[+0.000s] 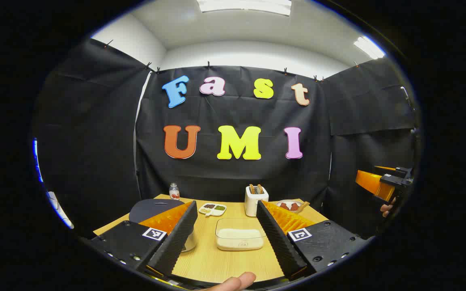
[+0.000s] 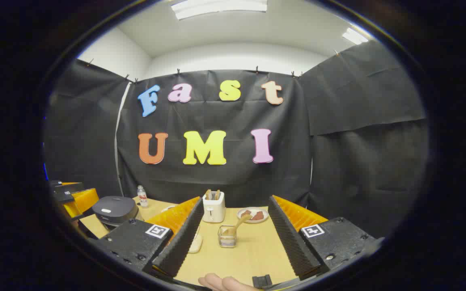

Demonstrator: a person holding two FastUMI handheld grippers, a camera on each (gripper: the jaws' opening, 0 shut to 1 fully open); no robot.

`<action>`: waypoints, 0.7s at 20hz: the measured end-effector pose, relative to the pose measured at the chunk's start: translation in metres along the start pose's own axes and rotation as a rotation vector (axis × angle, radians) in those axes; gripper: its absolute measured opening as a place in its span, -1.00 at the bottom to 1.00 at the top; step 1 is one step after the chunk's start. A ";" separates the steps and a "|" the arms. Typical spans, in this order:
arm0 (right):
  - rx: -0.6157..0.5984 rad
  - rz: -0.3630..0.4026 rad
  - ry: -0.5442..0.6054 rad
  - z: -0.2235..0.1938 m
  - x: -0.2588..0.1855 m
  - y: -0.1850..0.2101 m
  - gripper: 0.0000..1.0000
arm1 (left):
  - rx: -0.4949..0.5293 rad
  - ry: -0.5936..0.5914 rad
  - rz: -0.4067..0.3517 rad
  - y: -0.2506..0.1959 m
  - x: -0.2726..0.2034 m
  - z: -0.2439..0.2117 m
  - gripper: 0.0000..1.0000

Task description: Close the left gripper, press the button to open the rice cooker; take a wooden spoon from the chopstick holder with the right hand, scoop a spoonful of rice and pour it into the rice cooker, then put the wooden spoon back into the chopstick holder.

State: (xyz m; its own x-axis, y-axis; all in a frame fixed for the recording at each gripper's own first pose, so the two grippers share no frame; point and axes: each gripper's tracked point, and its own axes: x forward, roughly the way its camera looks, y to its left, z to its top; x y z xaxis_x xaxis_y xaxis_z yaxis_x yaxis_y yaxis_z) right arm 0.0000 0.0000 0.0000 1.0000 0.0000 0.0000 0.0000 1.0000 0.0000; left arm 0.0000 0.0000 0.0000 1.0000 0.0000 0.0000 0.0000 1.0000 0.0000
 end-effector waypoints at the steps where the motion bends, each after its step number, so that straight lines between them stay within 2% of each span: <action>1: 0.001 0.000 0.000 0.001 0.000 -0.001 1.00 | 0.002 0.000 0.001 0.000 -0.002 -0.001 0.87; 14: 0.021 -0.005 0.004 -0.012 -0.003 -0.018 1.00 | 0.052 -0.021 0.021 0.007 -0.005 -0.001 0.87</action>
State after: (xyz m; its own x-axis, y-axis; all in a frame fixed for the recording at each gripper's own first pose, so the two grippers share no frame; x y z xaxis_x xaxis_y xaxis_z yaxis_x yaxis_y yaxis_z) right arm -0.0032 -0.0175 -0.0125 1.0000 -0.0053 -0.0041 0.0054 0.9998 0.0213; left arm -0.0051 0.0072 -0.0006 0.9996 0.0207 0.0216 -0.0218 0.9984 0.0518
